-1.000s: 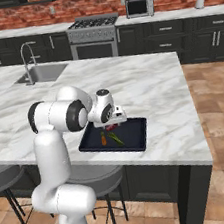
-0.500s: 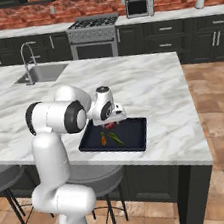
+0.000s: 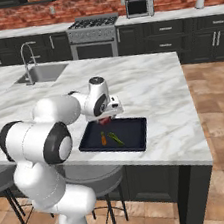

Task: Create a steak meal by picking up the steak and asparagus from the tray and placing them on the plate. Leave the carrot on the tray.

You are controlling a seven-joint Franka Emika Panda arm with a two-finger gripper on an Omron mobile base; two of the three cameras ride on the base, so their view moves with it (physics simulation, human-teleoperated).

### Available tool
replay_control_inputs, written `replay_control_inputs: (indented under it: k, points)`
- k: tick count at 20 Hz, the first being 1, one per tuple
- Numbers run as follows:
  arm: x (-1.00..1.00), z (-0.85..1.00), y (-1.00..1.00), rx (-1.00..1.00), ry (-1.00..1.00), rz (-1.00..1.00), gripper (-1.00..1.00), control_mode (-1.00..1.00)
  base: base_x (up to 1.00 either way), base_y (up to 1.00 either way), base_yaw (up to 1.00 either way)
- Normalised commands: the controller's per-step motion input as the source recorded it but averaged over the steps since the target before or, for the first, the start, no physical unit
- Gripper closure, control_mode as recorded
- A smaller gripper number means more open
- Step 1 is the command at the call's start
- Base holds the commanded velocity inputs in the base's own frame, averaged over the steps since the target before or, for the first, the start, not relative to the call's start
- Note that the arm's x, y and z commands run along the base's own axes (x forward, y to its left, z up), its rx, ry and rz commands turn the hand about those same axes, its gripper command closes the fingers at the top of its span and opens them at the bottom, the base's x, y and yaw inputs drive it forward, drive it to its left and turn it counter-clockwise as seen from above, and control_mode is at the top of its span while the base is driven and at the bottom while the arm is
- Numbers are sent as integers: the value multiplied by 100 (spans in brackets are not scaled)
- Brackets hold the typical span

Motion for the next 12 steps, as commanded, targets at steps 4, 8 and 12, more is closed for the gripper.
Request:
replay_control_inputs:
  k: [4,8,12]
  points:
    - [-88,46,0,0,-5,6,100,-100,0,0,0]
    - [-27,40,1,0,-2,7,100,-100,0,0,0]
    - [0,0,0,0,0,0,100,100,-48,18,10]
